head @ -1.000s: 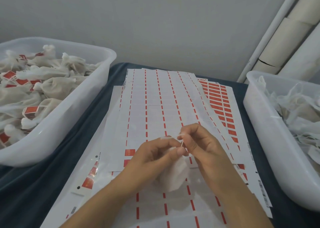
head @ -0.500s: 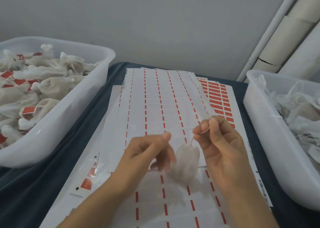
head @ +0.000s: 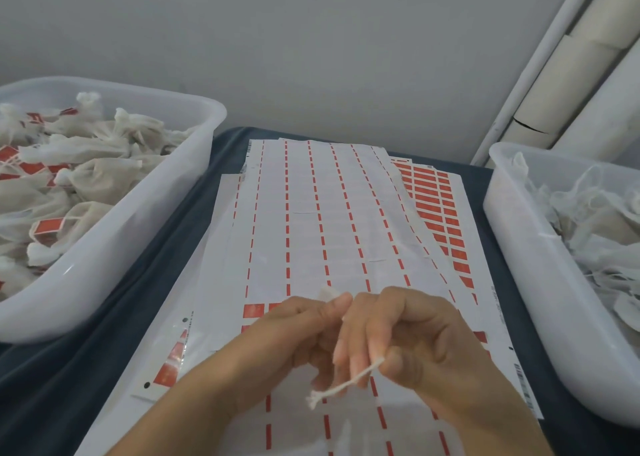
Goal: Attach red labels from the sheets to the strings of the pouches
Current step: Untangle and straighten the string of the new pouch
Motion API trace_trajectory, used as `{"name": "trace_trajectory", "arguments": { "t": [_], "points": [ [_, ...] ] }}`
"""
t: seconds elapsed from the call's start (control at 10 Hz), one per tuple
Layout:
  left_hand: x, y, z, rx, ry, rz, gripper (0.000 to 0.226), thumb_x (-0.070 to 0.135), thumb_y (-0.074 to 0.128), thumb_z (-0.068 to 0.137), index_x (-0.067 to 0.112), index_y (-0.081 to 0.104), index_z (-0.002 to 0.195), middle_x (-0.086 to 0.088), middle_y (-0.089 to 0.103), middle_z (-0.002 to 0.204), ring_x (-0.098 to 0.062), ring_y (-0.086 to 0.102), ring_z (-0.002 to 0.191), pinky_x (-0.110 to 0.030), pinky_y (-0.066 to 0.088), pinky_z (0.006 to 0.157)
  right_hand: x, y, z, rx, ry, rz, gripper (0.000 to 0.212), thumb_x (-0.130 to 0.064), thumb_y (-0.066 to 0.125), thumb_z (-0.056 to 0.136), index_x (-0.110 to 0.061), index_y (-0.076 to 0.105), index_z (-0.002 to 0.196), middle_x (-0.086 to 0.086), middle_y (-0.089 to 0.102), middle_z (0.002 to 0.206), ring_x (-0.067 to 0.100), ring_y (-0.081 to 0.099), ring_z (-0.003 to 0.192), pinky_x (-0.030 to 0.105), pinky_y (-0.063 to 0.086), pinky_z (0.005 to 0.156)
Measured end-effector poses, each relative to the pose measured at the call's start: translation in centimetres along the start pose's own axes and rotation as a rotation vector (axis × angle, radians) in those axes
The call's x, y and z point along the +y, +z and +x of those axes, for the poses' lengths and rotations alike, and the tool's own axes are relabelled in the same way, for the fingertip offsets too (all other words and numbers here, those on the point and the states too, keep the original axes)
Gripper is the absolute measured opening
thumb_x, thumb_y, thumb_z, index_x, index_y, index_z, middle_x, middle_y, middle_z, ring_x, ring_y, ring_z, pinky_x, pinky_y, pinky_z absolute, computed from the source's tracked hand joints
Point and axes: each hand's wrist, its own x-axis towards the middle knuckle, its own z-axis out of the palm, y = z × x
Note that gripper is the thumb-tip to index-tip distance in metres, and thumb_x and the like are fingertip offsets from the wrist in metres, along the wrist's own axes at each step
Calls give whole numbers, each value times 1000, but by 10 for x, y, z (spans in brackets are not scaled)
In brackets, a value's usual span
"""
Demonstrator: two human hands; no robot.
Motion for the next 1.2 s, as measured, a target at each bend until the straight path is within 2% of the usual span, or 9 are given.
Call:
{"name": "trace_trajectory", "arguments": {
  "t": [0.1, 0.2, 0.3, 0.4, 0.5, 0.6, 0.7, 0.9, 1.2],
  "points": [
    [-9, -4, 1, 89, 180, -116, 95, 51, 57, 56, -28, 45, 108, 6, 56, 49, 0, 52, 41, -11, 41, 43, 0, -3, -1, 39, -10, -76, 5, -22, 58, 89, -19, 61, 91, -9, 67, 83, 14, 62, 79, 30, 50, 75],
    [-12, -10, 9, 125, 248, -142, 78, 43, 64, 67, -22, 50, 108, 5, 54, 51, -3, 50, 43, -13, 41, 44, 0, -3, -1, 95, 16, -76, 4, -22, 60, 88, -18, 62, 89, -9, 68, 80, 12, 63, 78, 25, 50, 77],
    [-9, -19, 11, 102, 256, -296, 30, 33, 72, 73, 7, 71, 88, 2, 49, 58, -8, 44, 49, -19, 37, 47, 3, 1, 1, 175, 45, -54, 7, -22, 59, 87, -15, 62, 85, -4, 68, 77, 11, 66, 78, 20, 50, 76],
    [-7, -24, 8, -7, 267, -512, 23, 32, 63, 79, 13, 59, 67, 1, 41, 63, -10, 40, 50, -18, 35, 42, 8, -1, 2, 442, 29, -65, 12, -27, 57, 86, -16, 59, 81, -2, 72, 83, 13, 68, 85, 18, 50, 78],
    [-6, -18, 14, -17, 158, -259, 40, 29, 48, 88, 15, 48, 51, 1, 37, 52, -11, 36, 43, -19, 31, 40, 16, -5, 4, 653, 77, -289, 20, -35, 52, 82, -17, 58, 89, -13, 71, 100, 2, 63, 99, 8, 45, 83],
    [-10, -13, 20, -66, 22, 53, 50, 27, 47, 88, 18, 45, 38, 3, 37, 42, -11, 37, 38, -20, 32, 40, 27, 1, 7, 497, 83, -585, 15, -31, 45, 92, -19, 54, 94, -19, 65, 112, -2, 56, 112, 11, 41, 94],
    [-9, -18, 13, -139, 64, 102, 34, 34, 57, 76, 16, 47, 49, 2, 39, 51, -13, 40, 46, -22, 37, 47, 33, 6, 5, 367, 154, -513, 14, -27, 40, 95, -16, 49, 97, -14, 69, 104, 5, 65, 100, 20, 53, 81],
    [-14, -18, 12, 110, 185, 153, 44, 50, 61, 75, 6, 64, 77, -2, 58, 68, -13, 49, 59, -15, 44, 57, 37, -1, 7, 686, 161, -762, 8, -34, 41, 89, -29, 46, 87, -19, 61, 88, -1, 61, 82, 9, 47, 65],
    [-16, -16, 15, 115, 258, -277, 23, 29, 62, 80, 16, 64, 61, -9, 58, 67, -13, 55, 55, -20, 44, 47, 37, 1, 12, 768, 276, -621, 21, -45, 44, 78, -29, 52, 88, -25, 59, 86, -7, 59, 82, 7, 46, 65]
  ]
}}
